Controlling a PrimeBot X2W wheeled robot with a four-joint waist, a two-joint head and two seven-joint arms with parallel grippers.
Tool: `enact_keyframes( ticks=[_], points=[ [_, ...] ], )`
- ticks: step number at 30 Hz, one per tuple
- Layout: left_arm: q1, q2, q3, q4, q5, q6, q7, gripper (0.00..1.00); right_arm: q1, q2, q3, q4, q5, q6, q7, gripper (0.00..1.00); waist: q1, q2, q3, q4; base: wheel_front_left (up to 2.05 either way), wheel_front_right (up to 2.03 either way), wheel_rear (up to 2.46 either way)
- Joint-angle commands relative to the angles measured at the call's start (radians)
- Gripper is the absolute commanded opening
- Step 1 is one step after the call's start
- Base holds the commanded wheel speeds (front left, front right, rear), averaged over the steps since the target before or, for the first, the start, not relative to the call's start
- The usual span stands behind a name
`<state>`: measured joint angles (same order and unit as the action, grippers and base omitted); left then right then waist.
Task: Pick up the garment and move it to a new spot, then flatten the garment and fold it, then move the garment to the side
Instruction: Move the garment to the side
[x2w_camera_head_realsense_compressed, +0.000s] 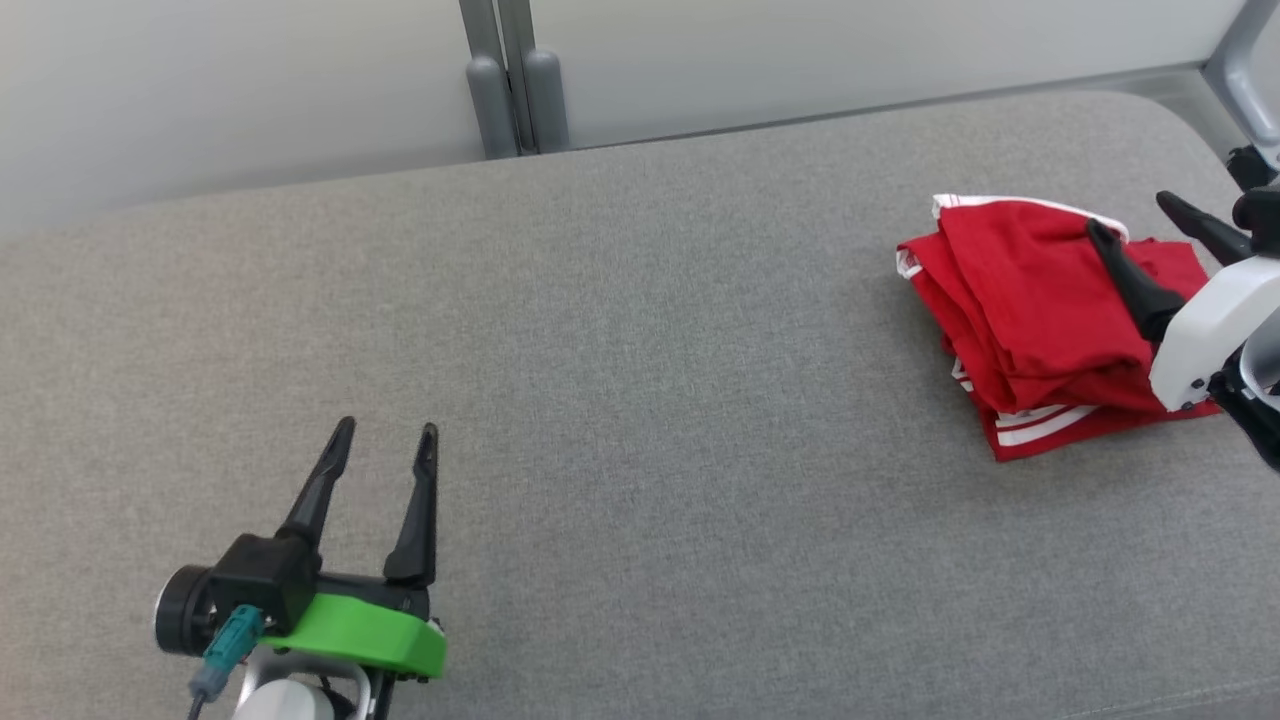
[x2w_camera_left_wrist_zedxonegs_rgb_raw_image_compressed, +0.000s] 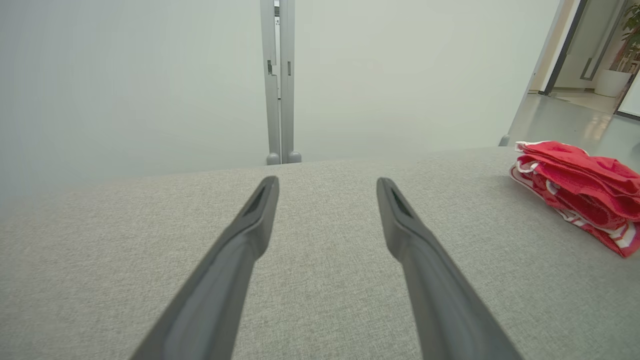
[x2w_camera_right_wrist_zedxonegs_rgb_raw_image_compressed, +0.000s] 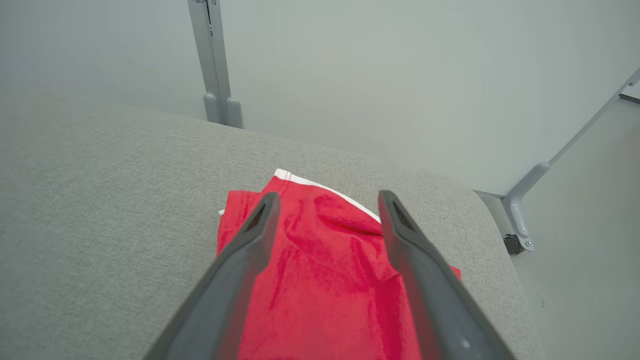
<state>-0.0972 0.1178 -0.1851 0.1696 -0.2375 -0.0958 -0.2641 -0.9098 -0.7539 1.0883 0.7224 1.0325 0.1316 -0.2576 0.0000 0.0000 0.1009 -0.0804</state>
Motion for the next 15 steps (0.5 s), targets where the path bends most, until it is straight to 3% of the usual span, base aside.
enact_keyframes(
  ticks=[1,8,15],
  points=[
    [0.029,0.012,0.021,-0.008,-0.010,0.009,0.000,1.00,0.037,0.004,-0.027,-0.025,-0.013,-0.002,-0.008,1.00,0.0000,0.0000,-0.099,0.019,0.00,0.00,0.00],
    [0.068,0.020,0.095,-0.025,-0.028,0.022,0.001,1.00,0.216,0.053,-0.292,-0.161,-0.143,-0.002,-0.007,1.00,0.0000,0.0000,-0.134,0.032,0.00,0.00,0.00],
    [0.073,-0.008,0.157,0.021,-0.057,0.008,0.000,1.00,0.474,0.179,-0.611,-0.321,-0.335,-0.002,-0.007,1.00,0.0000,0.0000,-0.151,0.047,0.00,0.00,0.00]
  ],
)
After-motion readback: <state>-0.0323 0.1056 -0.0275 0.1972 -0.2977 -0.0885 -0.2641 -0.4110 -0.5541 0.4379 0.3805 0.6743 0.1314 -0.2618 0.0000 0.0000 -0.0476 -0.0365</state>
